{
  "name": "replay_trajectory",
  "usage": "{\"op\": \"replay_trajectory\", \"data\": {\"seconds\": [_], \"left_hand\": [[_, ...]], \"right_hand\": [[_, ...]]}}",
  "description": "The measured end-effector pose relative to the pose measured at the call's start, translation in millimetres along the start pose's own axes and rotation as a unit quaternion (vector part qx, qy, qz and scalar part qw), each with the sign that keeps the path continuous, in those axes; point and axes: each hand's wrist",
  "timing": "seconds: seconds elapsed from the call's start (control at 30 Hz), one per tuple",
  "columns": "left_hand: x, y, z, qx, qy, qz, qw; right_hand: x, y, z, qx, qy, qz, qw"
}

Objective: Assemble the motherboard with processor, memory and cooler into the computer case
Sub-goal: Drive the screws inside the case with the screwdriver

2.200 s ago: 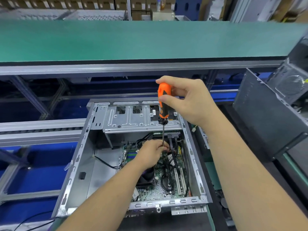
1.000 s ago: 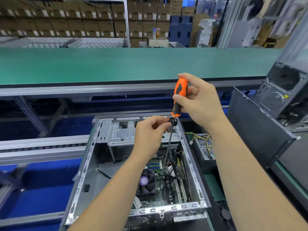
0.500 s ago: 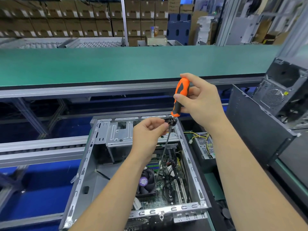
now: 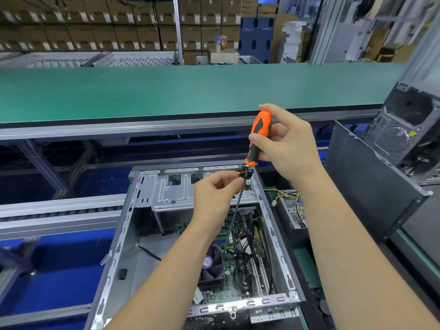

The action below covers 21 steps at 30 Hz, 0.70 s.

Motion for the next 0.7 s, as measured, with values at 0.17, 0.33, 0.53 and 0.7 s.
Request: {"op": "replay_trajectory", "data": {"seconds": [0.17,0.33,0.53,0.7], "left_hand": [[0,0,-2,0.021,-0.021,0.0,1.0],[1,-1,-4,0.054,-0.047,0.006,0.997],[5,17,-16,-0.076,0.072,0.041,0.994],[0,66,-63,-0.039,0.233,0.108,0.966]], "right_hand": [[1,0,2,-0.002,0.002,0.0,1.0],[1,0,3,-0.006,-0.001,0.005,1.0],[3,8,1,0.007,-0.019,0.027,0.999],[8,19,-10,0.032,-0.019,0.065,0.997]]}}
Point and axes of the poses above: each hand's wrist, its own x-axis towards the middle knuckle, its own y-axis out of the back of the hand, z = x × y, and after that the axes turned 8 degrees about z, right-handed
